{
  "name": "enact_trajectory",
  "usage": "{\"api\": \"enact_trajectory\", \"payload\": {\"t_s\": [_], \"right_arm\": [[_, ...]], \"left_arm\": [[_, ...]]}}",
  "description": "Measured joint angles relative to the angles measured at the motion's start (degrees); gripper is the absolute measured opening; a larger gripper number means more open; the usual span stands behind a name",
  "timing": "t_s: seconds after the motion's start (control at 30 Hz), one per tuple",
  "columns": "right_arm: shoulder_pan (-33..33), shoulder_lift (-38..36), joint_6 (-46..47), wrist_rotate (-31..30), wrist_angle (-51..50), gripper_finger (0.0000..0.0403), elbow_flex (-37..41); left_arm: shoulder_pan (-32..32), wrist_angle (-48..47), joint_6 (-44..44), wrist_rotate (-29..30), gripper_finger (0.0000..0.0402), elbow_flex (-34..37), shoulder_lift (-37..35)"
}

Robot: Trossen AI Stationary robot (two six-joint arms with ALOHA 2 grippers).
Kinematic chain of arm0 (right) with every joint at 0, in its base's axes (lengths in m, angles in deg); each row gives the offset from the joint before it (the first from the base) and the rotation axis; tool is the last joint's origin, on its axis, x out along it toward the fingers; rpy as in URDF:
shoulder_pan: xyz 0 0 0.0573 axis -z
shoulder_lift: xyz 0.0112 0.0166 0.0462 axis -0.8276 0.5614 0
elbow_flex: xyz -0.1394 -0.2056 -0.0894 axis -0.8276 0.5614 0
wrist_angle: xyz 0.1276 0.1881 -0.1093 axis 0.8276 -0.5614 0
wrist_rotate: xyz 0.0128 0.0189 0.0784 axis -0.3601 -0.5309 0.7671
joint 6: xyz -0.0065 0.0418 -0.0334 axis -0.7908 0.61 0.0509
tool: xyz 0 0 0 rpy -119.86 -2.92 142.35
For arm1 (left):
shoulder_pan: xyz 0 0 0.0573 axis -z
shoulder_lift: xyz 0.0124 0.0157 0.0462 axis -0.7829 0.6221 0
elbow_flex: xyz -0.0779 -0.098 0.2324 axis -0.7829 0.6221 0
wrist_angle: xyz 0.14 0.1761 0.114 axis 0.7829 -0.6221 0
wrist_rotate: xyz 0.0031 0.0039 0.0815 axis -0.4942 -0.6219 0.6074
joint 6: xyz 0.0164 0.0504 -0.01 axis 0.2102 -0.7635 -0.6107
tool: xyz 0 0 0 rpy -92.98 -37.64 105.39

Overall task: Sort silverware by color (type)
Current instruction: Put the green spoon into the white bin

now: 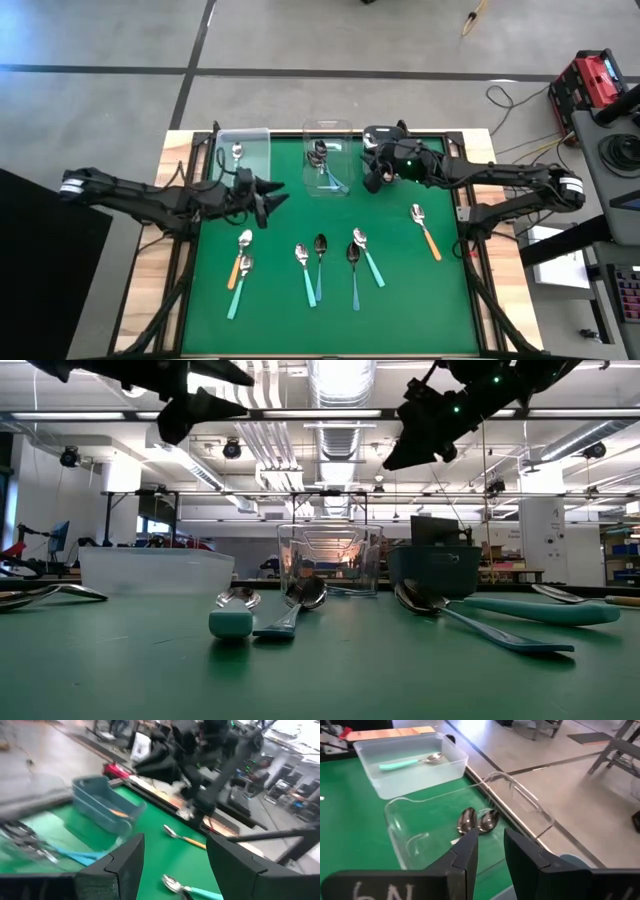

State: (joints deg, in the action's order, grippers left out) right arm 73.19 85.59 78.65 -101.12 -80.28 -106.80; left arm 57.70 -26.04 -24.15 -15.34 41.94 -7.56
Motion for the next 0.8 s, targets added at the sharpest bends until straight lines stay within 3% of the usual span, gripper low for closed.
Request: {"api": "enact_trajectory", "payload": {"t_s": [0.2, 0.4, 0.63, 0.8], "right_arm": [[-0.2, 0.0, 0.3, 2.8, -0.1, 0.0086, 0.0], [-0.2, 0.1, -0.8, 2.7, -0.1, 0.0079, 0.0], [-0.2, 0.1, -2.3, 2.6, 0.0, 0.0084, 0.0], [-0.2, 0.1, -2.7, 2.6, 0.8, 0.0076, 0.0]], "left_arm": [[0.7, 1.2, 9.8, -0.1, 0.0197, 0.0, 6.3], [2.7, -0.5, 19.3, -4.4, 0.0197, 0.0, 11.4], [9.5, -2.7, 30.2, -7.1, 0.0197, 0.0, 15.2], [14.5, -11.2, 42.4, -8.8, 0.0195, 0.0, 16.9]]}}
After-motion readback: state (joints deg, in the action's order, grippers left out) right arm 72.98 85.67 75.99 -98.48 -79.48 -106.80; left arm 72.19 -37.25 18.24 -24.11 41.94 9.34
